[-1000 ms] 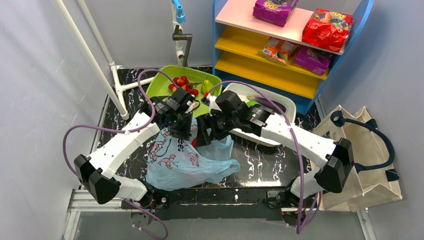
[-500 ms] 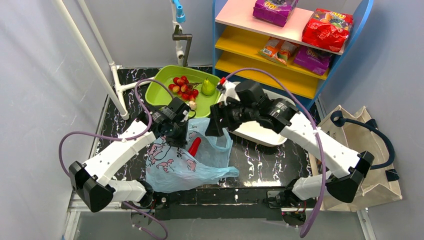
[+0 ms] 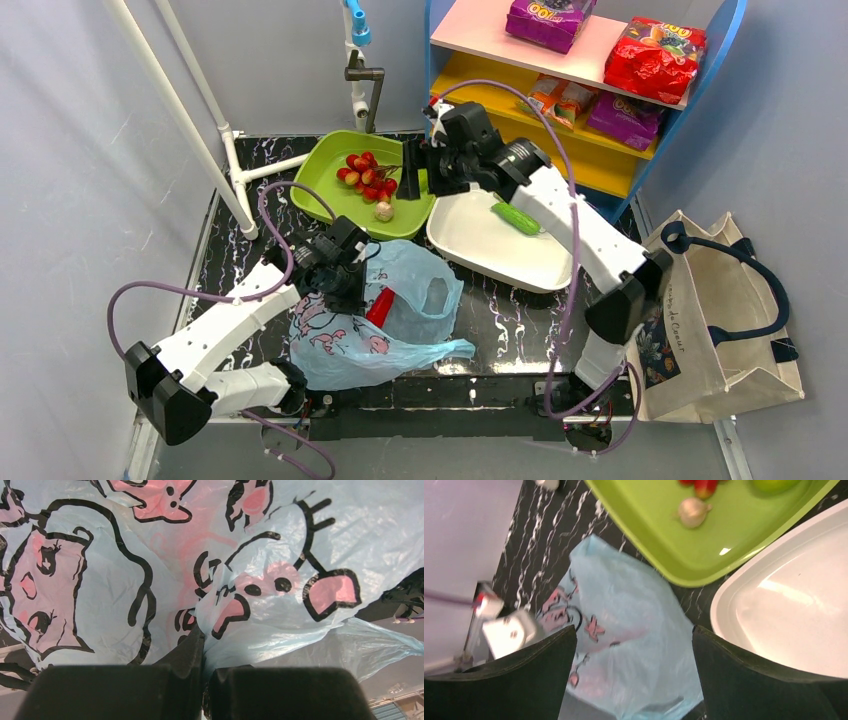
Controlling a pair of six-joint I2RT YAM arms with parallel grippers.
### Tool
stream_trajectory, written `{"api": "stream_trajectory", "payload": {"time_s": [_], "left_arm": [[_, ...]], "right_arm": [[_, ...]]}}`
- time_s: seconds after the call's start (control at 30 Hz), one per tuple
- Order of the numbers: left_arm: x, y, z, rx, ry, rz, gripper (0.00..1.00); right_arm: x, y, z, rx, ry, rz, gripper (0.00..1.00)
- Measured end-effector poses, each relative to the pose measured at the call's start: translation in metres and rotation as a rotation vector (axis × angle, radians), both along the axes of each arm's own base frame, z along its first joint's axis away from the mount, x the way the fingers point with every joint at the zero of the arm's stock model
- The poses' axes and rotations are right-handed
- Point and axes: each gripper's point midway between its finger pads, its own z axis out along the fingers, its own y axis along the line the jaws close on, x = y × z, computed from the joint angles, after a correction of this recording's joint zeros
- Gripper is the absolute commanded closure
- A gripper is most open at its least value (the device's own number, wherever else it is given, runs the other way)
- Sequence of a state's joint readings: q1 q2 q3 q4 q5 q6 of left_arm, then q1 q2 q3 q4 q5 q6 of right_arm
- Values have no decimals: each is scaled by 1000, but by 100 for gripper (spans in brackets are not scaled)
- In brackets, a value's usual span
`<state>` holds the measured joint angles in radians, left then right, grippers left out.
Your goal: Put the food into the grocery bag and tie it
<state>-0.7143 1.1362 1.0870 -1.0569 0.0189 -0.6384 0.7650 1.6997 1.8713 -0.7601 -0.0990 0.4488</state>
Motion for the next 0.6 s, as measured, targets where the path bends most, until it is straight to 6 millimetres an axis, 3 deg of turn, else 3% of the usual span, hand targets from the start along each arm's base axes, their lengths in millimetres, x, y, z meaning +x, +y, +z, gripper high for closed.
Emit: {"api": "stream_trajectory", "payload": {"time_s": [0.23,0.47,0.6], "left_arm": [[-10,5,-6,-13,16,12,100],[-16,9,-9,-13,17,16,100],[-16,11,-9,-8,16,13,100]], "right_arm": [[68,16,-20,4,37,-141,14],[114,18,-53,134,204,-305,21],[143,17,-61,235,253,-395,22]]}}
